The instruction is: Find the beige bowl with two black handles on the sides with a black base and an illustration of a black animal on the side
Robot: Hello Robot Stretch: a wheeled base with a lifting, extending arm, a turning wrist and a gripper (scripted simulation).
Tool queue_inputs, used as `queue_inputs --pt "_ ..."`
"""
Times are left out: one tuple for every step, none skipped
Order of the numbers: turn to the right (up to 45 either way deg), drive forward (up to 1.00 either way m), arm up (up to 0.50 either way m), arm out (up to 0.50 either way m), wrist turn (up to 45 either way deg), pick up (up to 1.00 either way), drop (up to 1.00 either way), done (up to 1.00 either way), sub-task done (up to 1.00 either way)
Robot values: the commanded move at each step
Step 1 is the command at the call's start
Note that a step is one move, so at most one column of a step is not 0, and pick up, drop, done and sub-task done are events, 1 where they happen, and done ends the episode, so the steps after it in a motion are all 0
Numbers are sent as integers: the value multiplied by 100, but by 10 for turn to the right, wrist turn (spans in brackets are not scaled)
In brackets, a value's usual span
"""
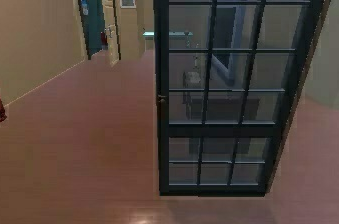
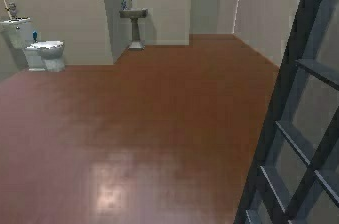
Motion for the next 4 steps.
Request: queue_inputs --pt "0 5 0 0 0 0 0 0 0" --pt "-360 0 0 0 0 0 0 0 0" --pt "0 45 0 0 0 0 0 0 0" --pt "180 0 0 0 0 0 0 0 0"
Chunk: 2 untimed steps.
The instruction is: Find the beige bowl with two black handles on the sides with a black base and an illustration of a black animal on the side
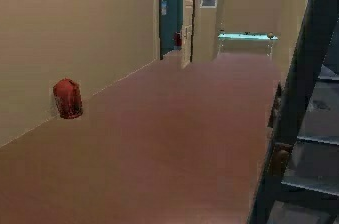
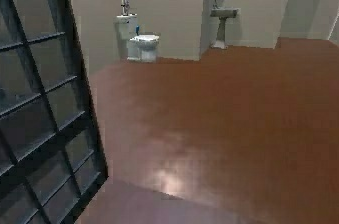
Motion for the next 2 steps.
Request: queue_inputs --pt "0 100 0 0 0 0 0 0 0" --pt "30 0 0 0 0 0 0 0 0"
